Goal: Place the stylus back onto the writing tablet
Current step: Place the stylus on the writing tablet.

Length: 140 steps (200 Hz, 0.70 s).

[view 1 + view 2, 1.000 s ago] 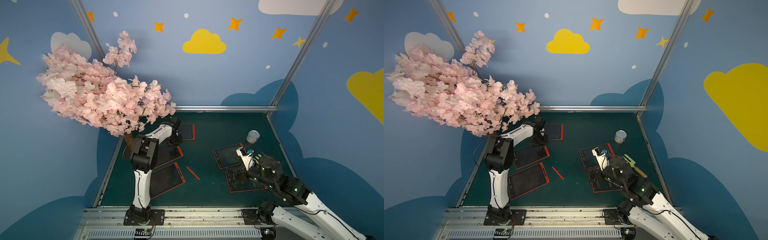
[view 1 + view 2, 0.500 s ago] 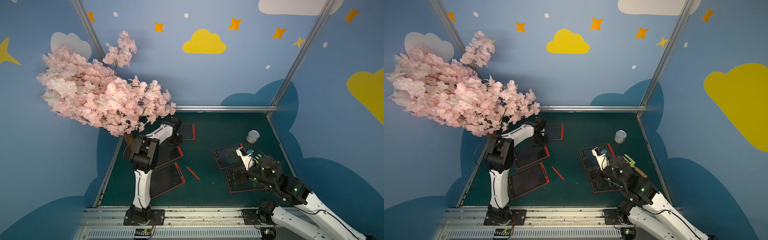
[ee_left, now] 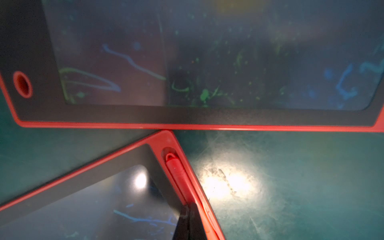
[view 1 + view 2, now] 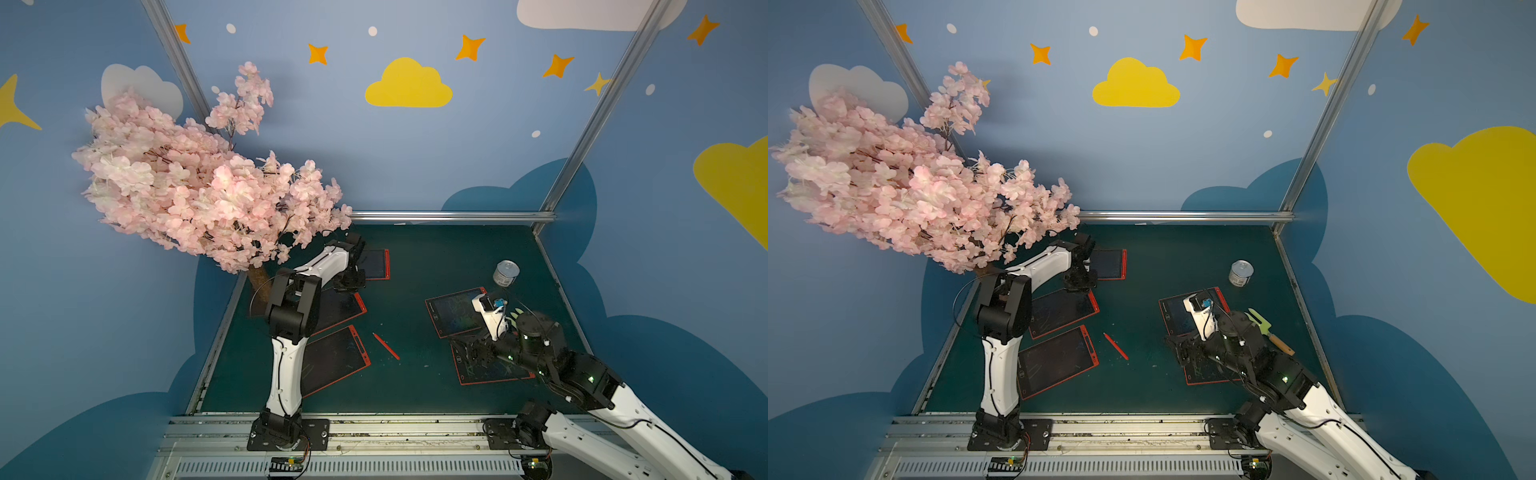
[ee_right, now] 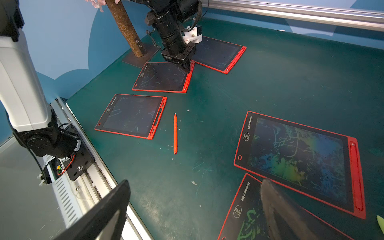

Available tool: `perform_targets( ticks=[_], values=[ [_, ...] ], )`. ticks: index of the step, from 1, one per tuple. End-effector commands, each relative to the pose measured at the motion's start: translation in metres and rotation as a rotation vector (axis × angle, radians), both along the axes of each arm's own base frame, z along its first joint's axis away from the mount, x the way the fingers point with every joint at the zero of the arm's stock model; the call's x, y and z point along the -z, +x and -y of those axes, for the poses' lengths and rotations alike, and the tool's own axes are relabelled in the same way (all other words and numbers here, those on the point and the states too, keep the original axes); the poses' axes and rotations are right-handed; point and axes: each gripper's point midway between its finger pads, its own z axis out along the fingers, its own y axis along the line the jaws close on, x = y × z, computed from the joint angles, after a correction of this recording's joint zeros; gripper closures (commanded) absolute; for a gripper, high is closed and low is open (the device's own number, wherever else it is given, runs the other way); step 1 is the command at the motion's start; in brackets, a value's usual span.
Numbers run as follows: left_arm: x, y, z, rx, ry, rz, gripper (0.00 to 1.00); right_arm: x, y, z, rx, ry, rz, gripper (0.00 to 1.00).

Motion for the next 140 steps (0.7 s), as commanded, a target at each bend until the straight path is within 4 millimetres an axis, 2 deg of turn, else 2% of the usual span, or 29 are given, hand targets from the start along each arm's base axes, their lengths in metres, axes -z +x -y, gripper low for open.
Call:
perform_targets(
  ticks=[1, 115, 140],
  values=[
    [0.035, -0.032, -0.009, 0.006, 0.058, -0.160, 0.97, 0.001, 0.000, 0.000, 0.004, -0.001, -0.005, 0.03],
    [0.049, -0.037, -0.005, -0.022, 0.031, -0.220, 0.97, 0.001, 0.000, 0.000, 0.005, 0.000, -0.006, 0.03],
    [0.044, -0.033, -0.004, -0.036, 0.009, -0.188, 0.97, 0.002, 0.000, 0.000, 0.008, 0.002, -0.012, 0.03]
  ],
)
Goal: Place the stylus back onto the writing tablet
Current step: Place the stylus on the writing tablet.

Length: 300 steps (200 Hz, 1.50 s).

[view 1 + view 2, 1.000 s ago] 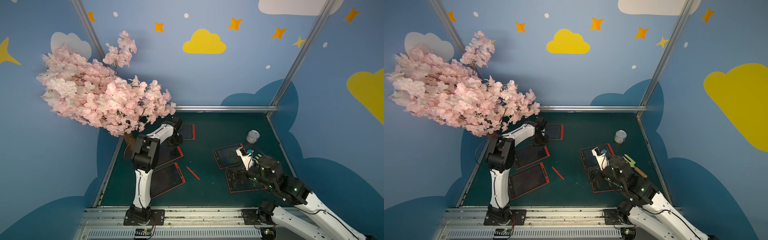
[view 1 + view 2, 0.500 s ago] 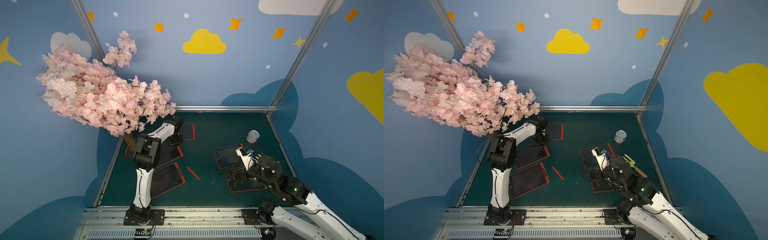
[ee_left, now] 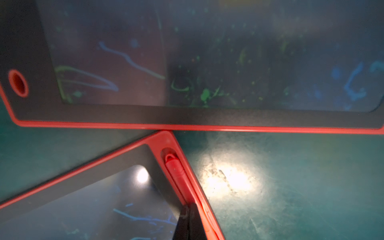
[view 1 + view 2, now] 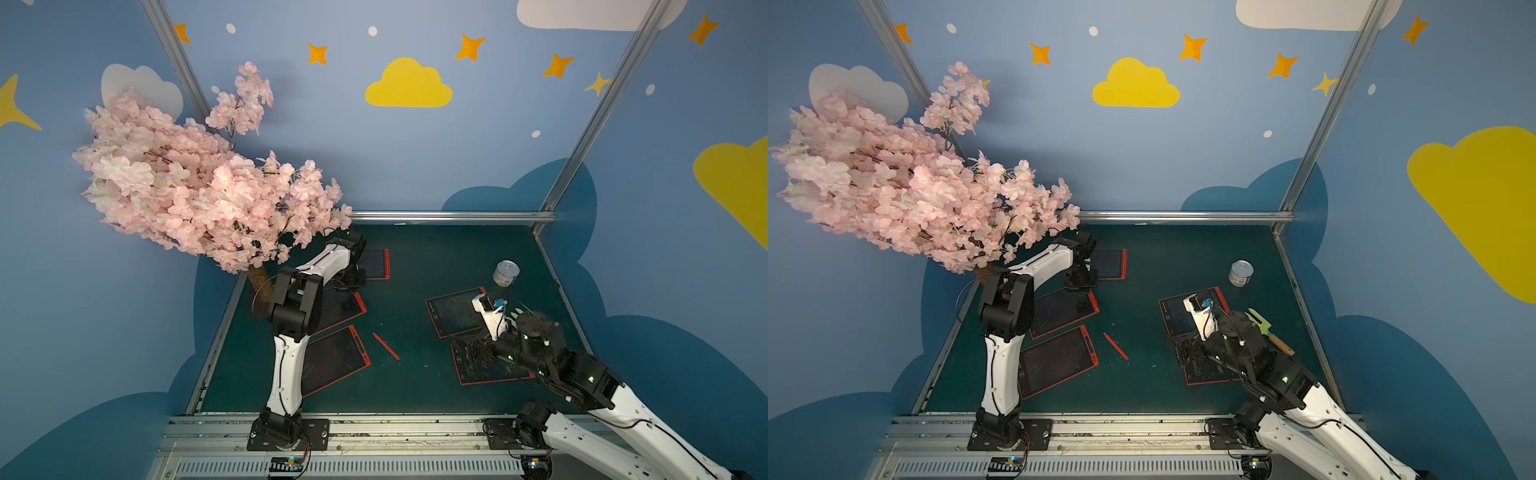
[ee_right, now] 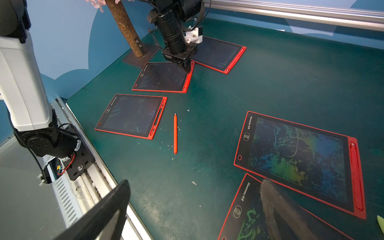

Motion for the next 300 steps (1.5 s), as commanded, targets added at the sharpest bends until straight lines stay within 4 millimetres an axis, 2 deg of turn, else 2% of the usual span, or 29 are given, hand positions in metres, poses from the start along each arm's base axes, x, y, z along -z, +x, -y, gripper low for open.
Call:
perform_targets(
  ticks=[1, 55, 91, 111, 141, 163, 178, 193, 207, 214, 247, 265, 300],
  values=[
    [0.042, -0.034, -0.006, -0.021, 0.011, -0.152, 0.97, 0.002, 0.000, 0.000, 0.008, 0.001, -0.012, 0.03],
    [-0.017, -0.010, 0.012, -0.017, -0.103, 0.082, 0.97, 0.009, 0.012, -0.006, 0.044, -0.031, -0.051, 0.03],
    [-0.059, -0.013, 0.036, 0.011, -0.233, 0.205, 0.85, 0.004, 0.023, 0.001, 0.128, -0.042, -0.050, 0.02],
    [-0.079, -0.024, 0.046, 0.021, -0.289, 0.257, 0.78, 0.008, 0.024, 0.001, 0.132, -0.080, -0.081, 0.02],
    [-0.108, -0.050, 0.060, 0.050, -0.386, 0.326, 0.67, 0.011, 0.029, 0.001, 0.157, -0.098, -0.090, 0.02],
    [-0.127, -0.071, 0.063, 0.045, -0.442, 0.355, 0.58, 0.020, 0.036, 0.008, 0.229, -0.142, -0.132, 0.02],
    [-0.139, -0.083, 0.063, 0.045, -0.469, 0.373, 0.48, 0.022, 0.042, 0.011, 0.281, -0.163, -0.160, 0.02],
    [-0.146, -0.091, 0.064, 0.049, -0.491, 0.388, 0.35, 0.023, 0.043, 0.012, 0.295, -0.193, -0.184, 0.02],
    [-0.150, -0.098, 0.068, 0.044, -0.525, 0.382, 0.10, 0.025, 0.042, 0.011, 0.285, -0.219, -0.196, 0.02],
    [-0.151, -0.101, 0.071, 0.053, -0.544, 0.379, 0.01, 0.025, 0.041, 0.010, 0.275, -0.219, -0.200, 0.02],
    [-0.171, -0.117, 0.083, 0.133, -0.578, 0.451, 0.00, 0.026, 0.035, -0.011, 0.124, -0.183, -0.147, 0.02],
    [-0.197, -0.131, 0.098, 0.267, -0.684, 0.528, 0.00, 0.032, 0.037, -0.009, 0.142, -0.206, -0.157, 0.02],
    [-0.235, -0.149, 0.098, 0.442, -0.701, 0.666, 0.00, 0.039, 0.033, -0.018, 0.120, -0.158, -0.198, 0.02]
  ],
)
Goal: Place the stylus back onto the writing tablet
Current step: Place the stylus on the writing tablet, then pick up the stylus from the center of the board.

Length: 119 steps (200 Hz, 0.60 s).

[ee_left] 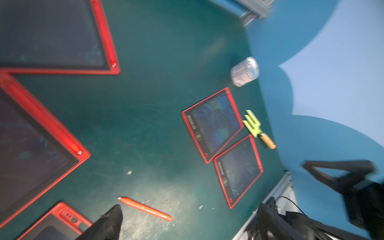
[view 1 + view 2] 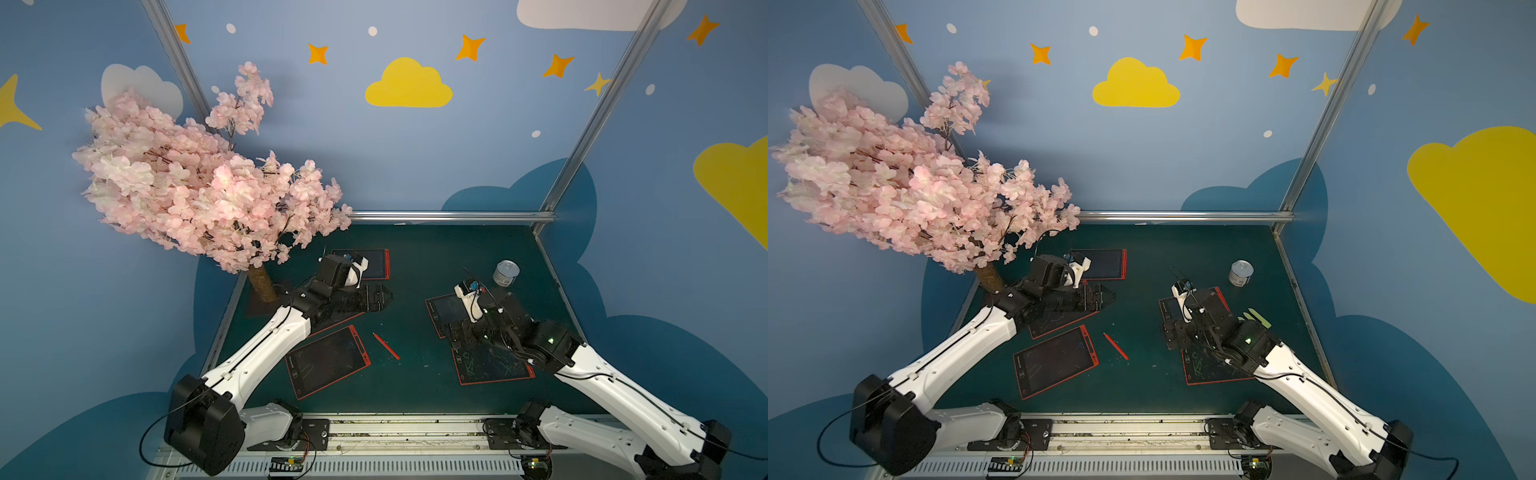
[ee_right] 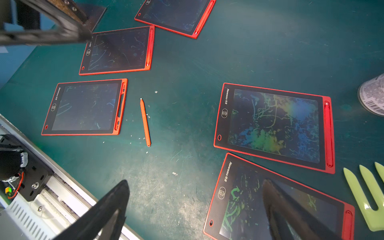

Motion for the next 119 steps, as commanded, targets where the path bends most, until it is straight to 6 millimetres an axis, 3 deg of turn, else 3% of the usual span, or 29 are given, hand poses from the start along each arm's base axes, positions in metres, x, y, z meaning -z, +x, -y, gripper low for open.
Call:
perform_targets(
  ticks=[1, 42, 95, 119],
  values=[
    [-0.037, -0.010, 0.008, 0.138, -0.028, 0.188, 0.00, 0.006, -0.005, -0.011, -0.033, 0.049, -0.026, 0.02],
    [-0.068, -0.029, 0.012, 0.297, -0.012, 0.387, 0.00, 0.026, -0.011, -0.015, -0.023, 0.064, -0.099, 0.07],
    [-0.073, -0.073, 0.009, 0.507, 0.018, 0.546, 0.01, 0.055, -0.016, -0.027, -0.076, 0.017, -0.221, 0.36],
    [-0.066, -0.081, 0.002, 0.506, 0.043, 0.577, 0.00, 0.063, -0.015, -0.037, -0.116, 0.003, -0.256, 0.45]
  ],
)
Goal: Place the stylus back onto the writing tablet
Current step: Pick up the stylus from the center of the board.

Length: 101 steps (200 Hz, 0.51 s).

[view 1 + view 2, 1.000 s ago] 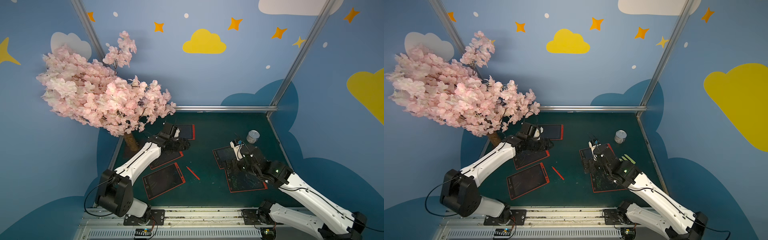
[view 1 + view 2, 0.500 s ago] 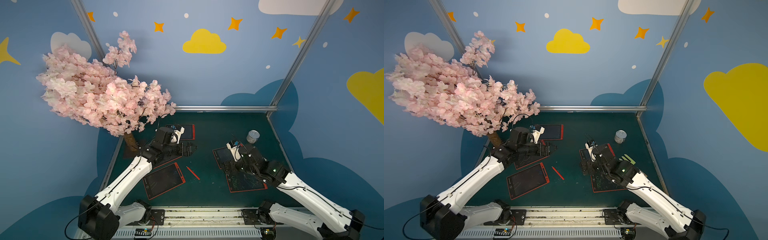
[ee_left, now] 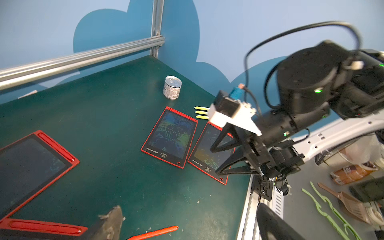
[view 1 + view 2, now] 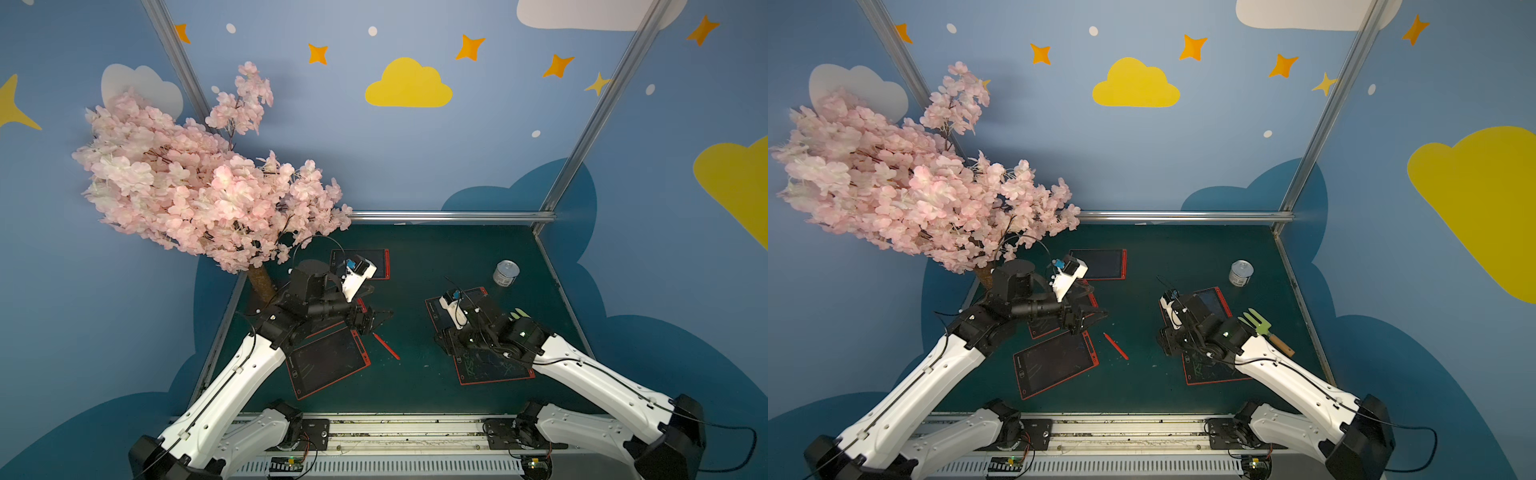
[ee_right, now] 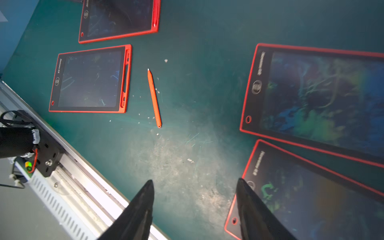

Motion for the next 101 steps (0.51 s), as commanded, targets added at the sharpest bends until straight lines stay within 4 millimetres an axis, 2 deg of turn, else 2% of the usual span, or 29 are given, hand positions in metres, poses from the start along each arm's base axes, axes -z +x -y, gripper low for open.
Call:
perform_targets(
  ticks=[1, 24, 70, 101],
  values=[
    [0.011, -0.016, -0.003, 0.062, 0.034, 0.057, 0.00, 0.000, 0.000, -0.012, -0.039, 0.021, -0.034, 0.45],
    [0.019, -0.019, -0.005, 0.059, 0.016, 0.068, 0.01, 0.008, 0.001, -0.019, -0.035, 0.000, -0.090, 0.54],
    [0.009, -0.032, 0.002, 0.126, -0.050, 0.041, 0.04, 0.026, -0.010, -0.056, -0.169, 0.020, -0.280, 0.60],
    [0.012, -0.029, -0.005, 0.079, -0.017, 0.059, 0.04, 0.042, -0.006, -0.078, -0.186, -0.004, -0.295, 0.64]
  ],
)
